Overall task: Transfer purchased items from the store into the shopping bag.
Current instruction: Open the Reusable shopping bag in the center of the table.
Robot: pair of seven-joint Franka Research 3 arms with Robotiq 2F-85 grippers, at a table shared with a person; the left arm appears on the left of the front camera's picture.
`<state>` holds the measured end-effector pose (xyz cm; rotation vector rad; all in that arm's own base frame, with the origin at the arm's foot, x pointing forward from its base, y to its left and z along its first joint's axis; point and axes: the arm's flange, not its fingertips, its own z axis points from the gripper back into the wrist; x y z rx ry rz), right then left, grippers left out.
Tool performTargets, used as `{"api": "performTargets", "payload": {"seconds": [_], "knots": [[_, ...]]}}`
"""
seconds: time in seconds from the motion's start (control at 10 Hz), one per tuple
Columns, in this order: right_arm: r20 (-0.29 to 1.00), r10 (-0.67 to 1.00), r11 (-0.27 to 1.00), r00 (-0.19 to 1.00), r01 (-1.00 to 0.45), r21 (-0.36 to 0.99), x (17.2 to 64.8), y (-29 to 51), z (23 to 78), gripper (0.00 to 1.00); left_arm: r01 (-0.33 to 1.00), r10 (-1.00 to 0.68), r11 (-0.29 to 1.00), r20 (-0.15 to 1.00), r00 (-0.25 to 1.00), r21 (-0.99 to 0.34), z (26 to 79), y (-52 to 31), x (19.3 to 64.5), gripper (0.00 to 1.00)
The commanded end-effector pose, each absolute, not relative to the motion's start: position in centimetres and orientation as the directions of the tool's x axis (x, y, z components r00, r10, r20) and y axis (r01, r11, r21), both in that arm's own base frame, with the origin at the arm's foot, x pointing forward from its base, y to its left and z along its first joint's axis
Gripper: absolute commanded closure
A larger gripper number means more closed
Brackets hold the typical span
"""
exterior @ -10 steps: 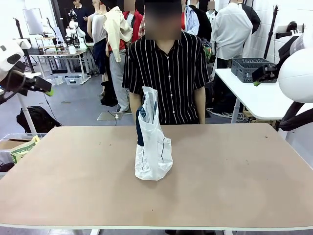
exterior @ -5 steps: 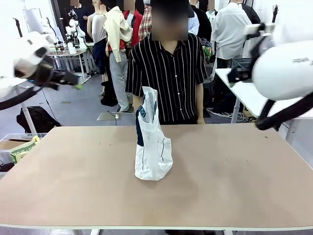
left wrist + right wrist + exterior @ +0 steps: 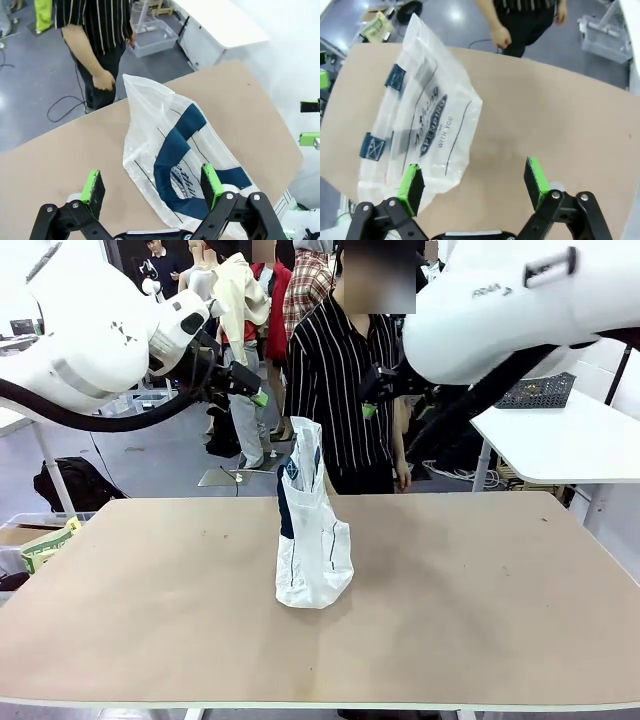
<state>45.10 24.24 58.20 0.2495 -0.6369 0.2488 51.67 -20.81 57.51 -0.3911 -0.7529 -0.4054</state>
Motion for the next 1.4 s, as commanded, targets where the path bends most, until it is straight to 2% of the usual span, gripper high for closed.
{"api": "performTargets", "payload": {"seconds": [0.0,0.2,0.8,1.3], "knots": [[0.627,0.154,0.944,0.764,-0.302,0.136,44.2,23.5,58.4,0.0,0.437,-0.179,0.883,0.739,0.65,-0.17,57.4,-19.1,50.1,0.0],[0.612,0.151,0.941,0.776,-0.303,0.152,45.3,24.3,58.2,0.0,0.473,-0.206,0.862,0.725,0.658,-0.184,57.4,-20.3,51.5,0.0],[0.565,0.186,0.923,0.804,-0.34,0.18,44.0,32.3,56.8,0.0,0.528,-0.328,0.825,0.59,0.738,-0.201,54.2,-28.7,57.1,0.0],[0.5,0.204,0.913,0.842,-0.348,0.213,44.7,35.2,54.2,0.0,0.507,-0.3,0.823,0.561,0.772,-0.257,53.4,-28.7,58.2,0.0]]}}
